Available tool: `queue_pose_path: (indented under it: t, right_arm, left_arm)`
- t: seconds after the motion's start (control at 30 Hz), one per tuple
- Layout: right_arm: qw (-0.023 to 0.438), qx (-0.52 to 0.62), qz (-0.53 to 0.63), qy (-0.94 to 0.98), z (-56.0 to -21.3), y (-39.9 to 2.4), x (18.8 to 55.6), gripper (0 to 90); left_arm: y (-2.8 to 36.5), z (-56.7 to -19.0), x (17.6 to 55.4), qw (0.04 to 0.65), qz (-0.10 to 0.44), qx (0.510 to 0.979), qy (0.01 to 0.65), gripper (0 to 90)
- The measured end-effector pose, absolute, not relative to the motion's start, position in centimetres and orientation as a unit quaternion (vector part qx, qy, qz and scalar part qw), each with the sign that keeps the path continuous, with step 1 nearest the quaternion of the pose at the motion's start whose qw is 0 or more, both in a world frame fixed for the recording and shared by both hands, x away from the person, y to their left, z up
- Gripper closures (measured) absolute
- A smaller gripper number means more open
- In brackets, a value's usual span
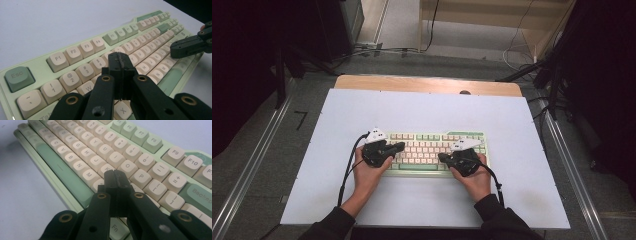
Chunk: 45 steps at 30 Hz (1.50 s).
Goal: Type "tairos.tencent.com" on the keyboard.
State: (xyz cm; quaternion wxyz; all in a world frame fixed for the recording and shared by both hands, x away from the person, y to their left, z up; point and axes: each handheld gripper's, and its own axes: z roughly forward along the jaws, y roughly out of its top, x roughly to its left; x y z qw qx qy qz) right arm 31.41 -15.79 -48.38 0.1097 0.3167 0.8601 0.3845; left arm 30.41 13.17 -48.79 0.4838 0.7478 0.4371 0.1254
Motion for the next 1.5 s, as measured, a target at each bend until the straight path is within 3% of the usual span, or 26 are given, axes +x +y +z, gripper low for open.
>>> queue_pose_path:
  t: [1.5]
  right_arm:
    - [0.119,0.32,0.409,0.846,-47.9,-16.01,31.72,87.7]
  left_arm:
    - [13.03,-48.83,29.96,0.481,0.116,0.755,0.43,90.0]
